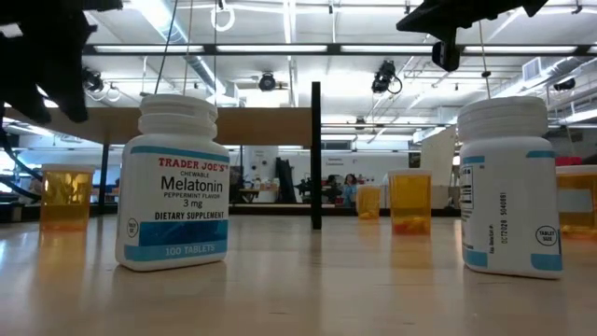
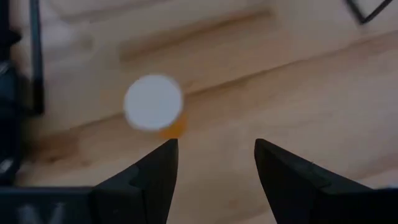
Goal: Pick and place medicine bottles onto shelf by color
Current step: Put the orange pill bottle on the shelf
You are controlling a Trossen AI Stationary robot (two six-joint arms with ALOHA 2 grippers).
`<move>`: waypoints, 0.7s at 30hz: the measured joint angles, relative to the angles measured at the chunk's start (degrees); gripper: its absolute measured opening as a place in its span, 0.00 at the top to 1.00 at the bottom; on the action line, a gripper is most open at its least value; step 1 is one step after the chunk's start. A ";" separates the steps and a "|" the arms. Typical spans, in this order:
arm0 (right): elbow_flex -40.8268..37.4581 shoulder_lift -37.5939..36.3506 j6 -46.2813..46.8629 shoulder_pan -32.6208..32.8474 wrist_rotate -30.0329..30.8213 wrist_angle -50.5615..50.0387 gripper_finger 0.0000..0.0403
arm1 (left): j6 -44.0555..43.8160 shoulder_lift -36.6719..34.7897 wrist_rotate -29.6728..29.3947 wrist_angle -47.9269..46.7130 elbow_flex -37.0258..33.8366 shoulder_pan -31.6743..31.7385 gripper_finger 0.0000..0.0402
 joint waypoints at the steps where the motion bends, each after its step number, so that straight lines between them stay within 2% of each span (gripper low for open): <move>1: 0.00 0.00 0.24 0.00 -0.01 -0.02 0.96 | 0.23 0.61 -0.82 -0.06 -0.02 -0.04 0.46; 7: 0.00 -0.02 3.33 0.02 -2.12 -0.43 0.96 | 1.37 3.48 -6.69 -2.20 0.00 0.08 0.44; 12: 0.00 -0.04 3.34 0.02 -3.44 -0.85 0.96 | 3.05 5.66 -6.91 -2.38 0.00 0.05 0.42; 18: 0.00 -0.04 5.28 0.02 -3.43 -0.87 0.96 | 3.42 5.51 -6.89 -8.99 0.00 0.08 0.38; 21: 0.00 -0.04 6.30 0.02 -3.43 -0.85 0.96 | 3.52 5.44 -6.87 -8.16 0.00 0.08 0.35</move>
